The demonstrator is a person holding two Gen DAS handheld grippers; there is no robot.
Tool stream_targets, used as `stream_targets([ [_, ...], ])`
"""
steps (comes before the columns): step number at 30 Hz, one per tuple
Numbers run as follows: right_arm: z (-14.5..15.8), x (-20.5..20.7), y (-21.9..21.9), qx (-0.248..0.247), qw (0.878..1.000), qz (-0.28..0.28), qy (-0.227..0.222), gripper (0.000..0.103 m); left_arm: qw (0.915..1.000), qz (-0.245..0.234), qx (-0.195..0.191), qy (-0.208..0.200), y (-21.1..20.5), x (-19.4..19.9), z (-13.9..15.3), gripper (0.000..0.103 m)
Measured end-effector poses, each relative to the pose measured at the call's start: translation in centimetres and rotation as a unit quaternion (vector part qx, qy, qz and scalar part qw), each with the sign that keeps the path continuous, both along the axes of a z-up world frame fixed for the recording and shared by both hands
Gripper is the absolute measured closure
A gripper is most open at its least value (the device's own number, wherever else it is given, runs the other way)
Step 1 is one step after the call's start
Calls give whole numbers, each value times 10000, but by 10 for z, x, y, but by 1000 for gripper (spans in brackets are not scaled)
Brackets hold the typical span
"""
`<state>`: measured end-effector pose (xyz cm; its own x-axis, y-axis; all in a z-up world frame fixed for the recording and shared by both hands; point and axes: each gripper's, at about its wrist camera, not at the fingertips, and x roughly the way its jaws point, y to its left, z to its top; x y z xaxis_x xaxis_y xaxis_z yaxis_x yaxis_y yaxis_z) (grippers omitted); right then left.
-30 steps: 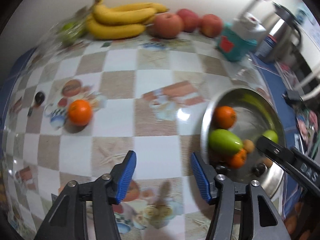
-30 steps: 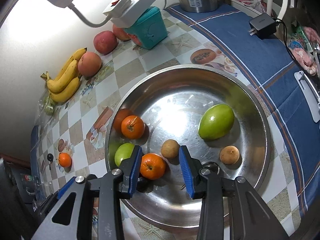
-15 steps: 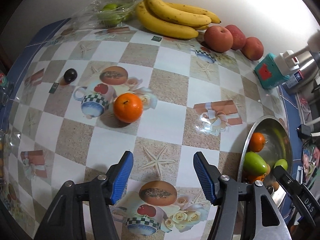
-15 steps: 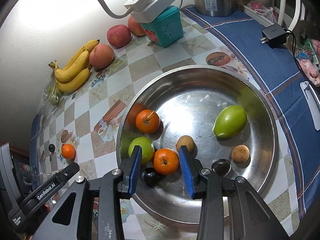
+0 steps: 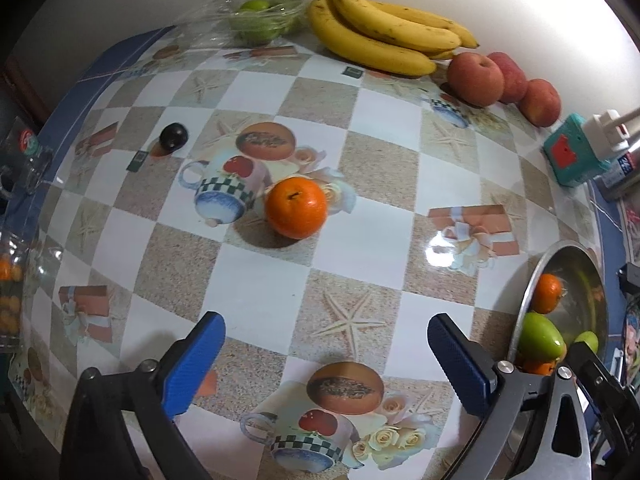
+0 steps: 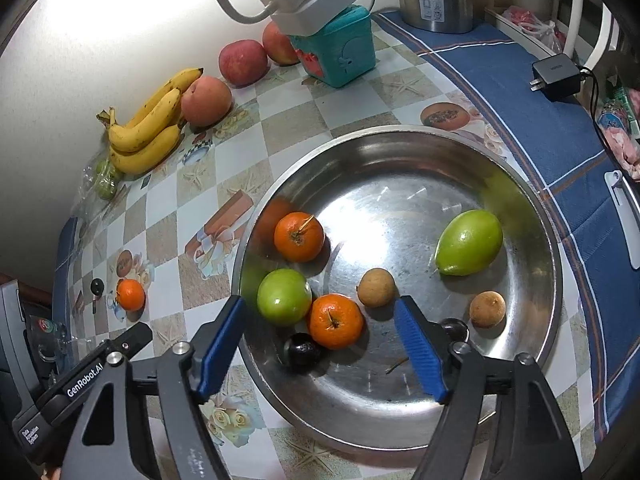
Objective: Organize fruits
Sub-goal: 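Withdraw both grippers from the basin toward the orange and dark plum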
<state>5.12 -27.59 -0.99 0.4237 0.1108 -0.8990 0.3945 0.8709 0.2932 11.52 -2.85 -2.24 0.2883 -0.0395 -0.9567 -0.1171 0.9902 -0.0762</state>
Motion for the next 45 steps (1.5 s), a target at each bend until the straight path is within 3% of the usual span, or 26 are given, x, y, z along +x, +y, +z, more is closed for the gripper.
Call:
stream_targets([
  [7, -1, 1, 2, -112, 9999, 58, -3, 19, 9999, 63, 27, 82, 1, -1, -3, 0],
  [9, -1, 1, 2, -149, 9999, 67, -30, 14, 9999, 95, 33, 98, 2, -1, -4, 0],
  [10, 0, 1, 2, -168, 9998, 74, -46, 7, 9999, 108, 30, 101, 3, -1, -4, 0],
  [16, 1, 1, 4, -230, 9996, 105, -133, 0, 9998, 182, 33, 115, 6, 0, -5, 0],
  [25, 5, 2, 8, -324, 9991, 125, -246, 0, 9999, 9, -48, 91, 2, -1, -1, 0],
  [35, 18, 7, 31, -262, 9971, 465, -538, 0, 9990, -259, 281, -223, 15, 5, 17, 0],
  [39, 23, 9, 40, -277, 9958, 624, -618, 0, 9978, -222, 487, -391, 32, 7, 25, 0],
  [45, 30, 11, 45, -234, 9942, 699, -786, 0, 9983, 67, 309, -489, 67, 13, 35, 0],
])
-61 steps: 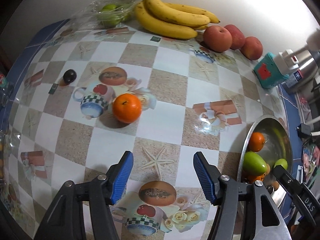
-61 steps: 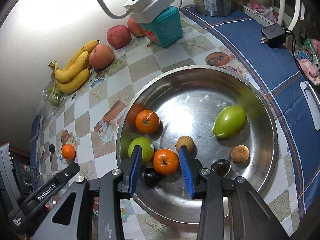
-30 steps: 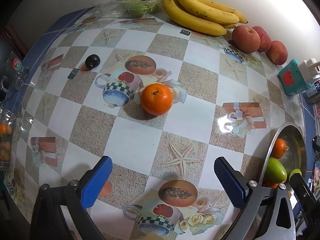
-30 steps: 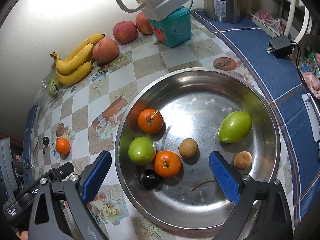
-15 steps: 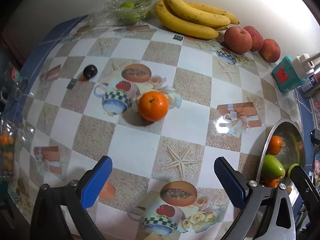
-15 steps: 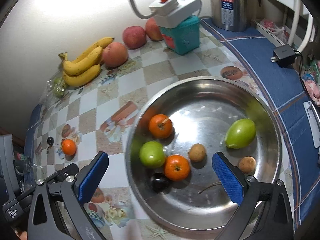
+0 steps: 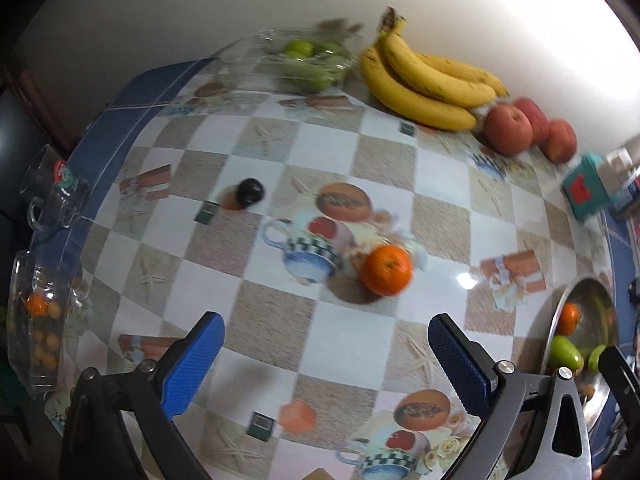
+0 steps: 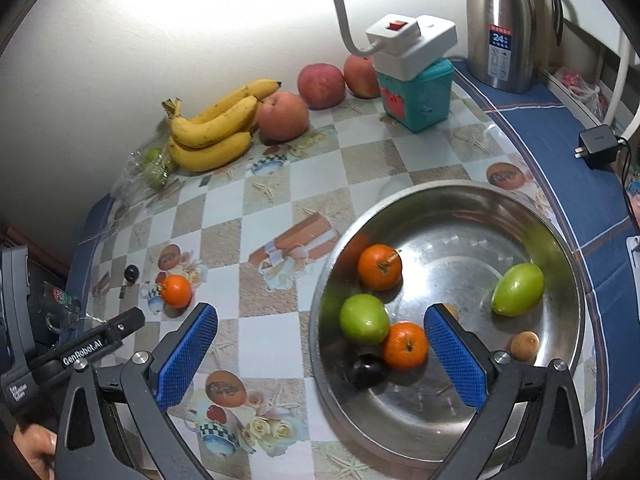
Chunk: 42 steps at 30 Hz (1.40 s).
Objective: Organize fruits
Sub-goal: 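Withdraw both grippers from the basin toward the orange and dark plum, then grasp the orange with the right gripper while the left gripper grasps the dark plum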
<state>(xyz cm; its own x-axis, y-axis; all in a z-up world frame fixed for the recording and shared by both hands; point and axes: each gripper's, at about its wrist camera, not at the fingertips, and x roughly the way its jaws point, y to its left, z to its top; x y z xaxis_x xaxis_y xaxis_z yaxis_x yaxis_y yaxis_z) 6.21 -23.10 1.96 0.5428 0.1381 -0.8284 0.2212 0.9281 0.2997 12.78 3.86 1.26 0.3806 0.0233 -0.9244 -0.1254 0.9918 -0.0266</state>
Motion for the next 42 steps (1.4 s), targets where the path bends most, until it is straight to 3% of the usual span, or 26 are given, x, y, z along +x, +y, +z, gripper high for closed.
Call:
stream_targets([
  [10, -6, 17, 38, 88, 9994, 328, 118, 0, 9960, 488, -746, 29, 68, 12, -7, 0],
  [17, -9, 35, 86, 113, 9969, 771, 82, 0, 9921, 510, -1103, -305, 102, 23, -3, 0],
  [22, -18, 48, 113, 223, 9946, 982, 237, 0, 9943, 350, -828, -573, 111, 31, 7, 1],
  [35, -37, 78, 168, -254, 9872, 1506, 458, 0, 9948, 23, -909, -465, 106, 55, -8, 2],
  [42, -44, 91, 180, -311, 9862, 1547, 503, 1, 9947, -27, -914, -472, 111, 67, -15, 8],
])
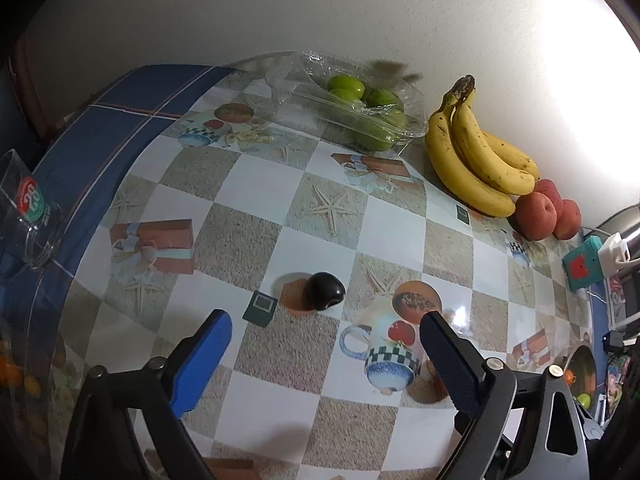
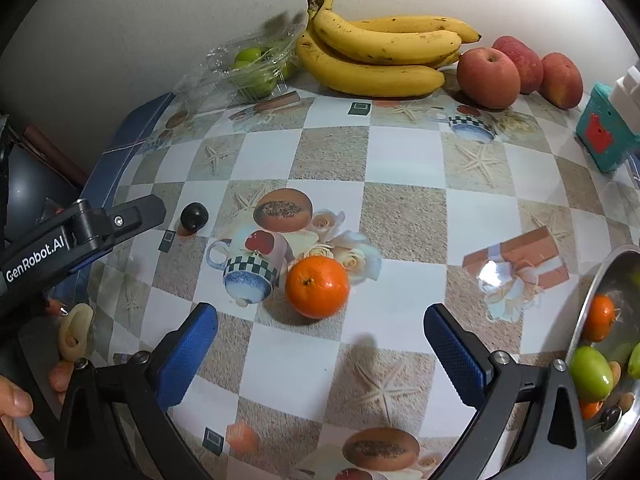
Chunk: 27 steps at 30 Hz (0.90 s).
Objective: Organize fruits
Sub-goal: 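Grasp the orange with the right gripper while the left gripper grasps the dark plum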
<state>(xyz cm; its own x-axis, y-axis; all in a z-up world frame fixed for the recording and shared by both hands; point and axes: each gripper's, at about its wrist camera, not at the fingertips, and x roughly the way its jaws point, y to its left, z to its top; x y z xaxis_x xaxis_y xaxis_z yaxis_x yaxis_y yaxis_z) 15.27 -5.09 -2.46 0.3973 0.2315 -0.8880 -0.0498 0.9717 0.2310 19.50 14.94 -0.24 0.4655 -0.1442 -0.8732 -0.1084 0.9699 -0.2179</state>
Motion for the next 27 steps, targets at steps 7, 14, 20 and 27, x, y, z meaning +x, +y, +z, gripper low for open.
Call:
stream_targets([
  [7, -9, 14, 10, -5, 10000, 26, 24, 11, 10000, -54, 43, 64, 2, 13, -14, 16],
  [14, -20, 24, 11, -15, 10000, -34, 79, 11, 9998, -202, -6, 55, -4, 24, -21, 21],
  [20, -22, 26, 10, -60, 9999, -43, 87, 18, 9995, -271, 8, 184, -11, 31, -33, 25],
  [27, -28, 26, 11, -104, 9998, 6, 146, 18, 9991, -303, 81, 291, -20, 36, -46, 37],
])
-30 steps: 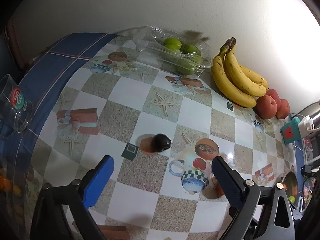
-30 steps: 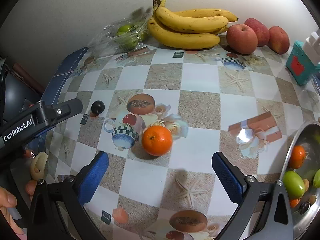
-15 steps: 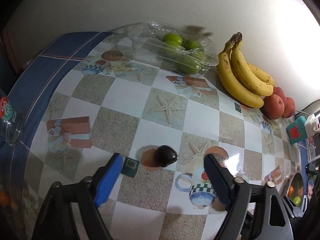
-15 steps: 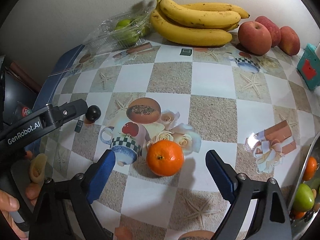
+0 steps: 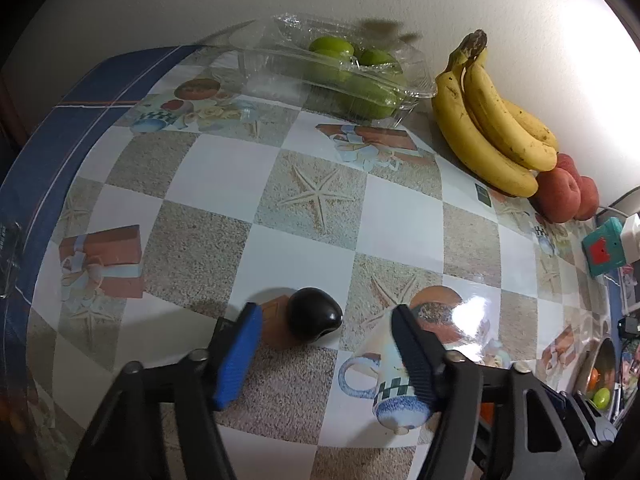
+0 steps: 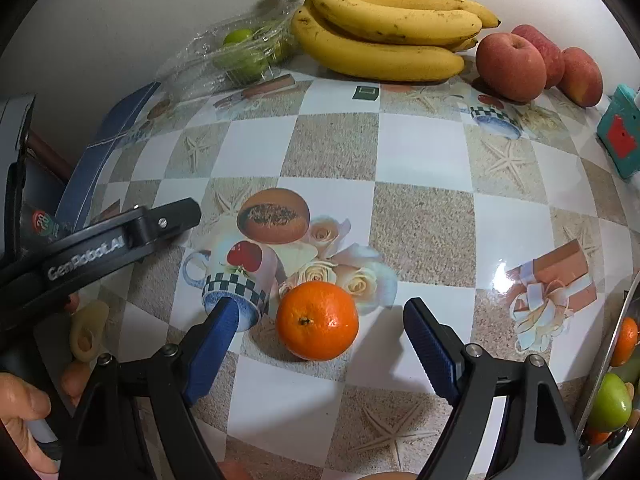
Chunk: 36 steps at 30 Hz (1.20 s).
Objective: Organize fruits
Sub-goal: 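Grasp the orange with the right gripper while the left gripper grasps the dark plum, then lift the orange with the right gripper while the left gripper lifts the dark plum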
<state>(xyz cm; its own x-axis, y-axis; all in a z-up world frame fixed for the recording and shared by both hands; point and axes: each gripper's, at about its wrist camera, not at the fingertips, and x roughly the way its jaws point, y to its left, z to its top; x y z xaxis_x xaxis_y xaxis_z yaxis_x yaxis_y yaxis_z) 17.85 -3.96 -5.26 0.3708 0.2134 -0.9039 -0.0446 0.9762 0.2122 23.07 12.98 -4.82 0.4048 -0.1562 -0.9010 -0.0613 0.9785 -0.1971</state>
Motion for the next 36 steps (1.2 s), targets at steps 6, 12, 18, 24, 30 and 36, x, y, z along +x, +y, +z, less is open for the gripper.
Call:
stream_targets([
  [6, 0, -1, 2, -81, 10000, 5, -22, 29, 10000, 26, -48, 6, -1, 1, -3, 54],
  [12, 2, -2, 3, -139, 9999, 28, -40, 42, 9999, 157, -69, 5, 6, 1, -3, 70],
  [18, 3, -2, 2, -126, 9999, 7, -66, 57, 9995, 240, -194, 23, 11, 0, -4, 71],
  [24, 4, -3, 3, -109, 9999, -6, -65, 61, 9993, 262, -254, 46, 13, 1, -5, 71],
  [30, 4, -3, 1, -66, 10000, -31, -42, 61, 9978, 408, -522, 56, 22, 0, -7, 69],
  [36, 4, -3, 2, -62, 10000, -34, -39, 61, 9979, 474, -448, 31, 26, -1, -5, 61],
])
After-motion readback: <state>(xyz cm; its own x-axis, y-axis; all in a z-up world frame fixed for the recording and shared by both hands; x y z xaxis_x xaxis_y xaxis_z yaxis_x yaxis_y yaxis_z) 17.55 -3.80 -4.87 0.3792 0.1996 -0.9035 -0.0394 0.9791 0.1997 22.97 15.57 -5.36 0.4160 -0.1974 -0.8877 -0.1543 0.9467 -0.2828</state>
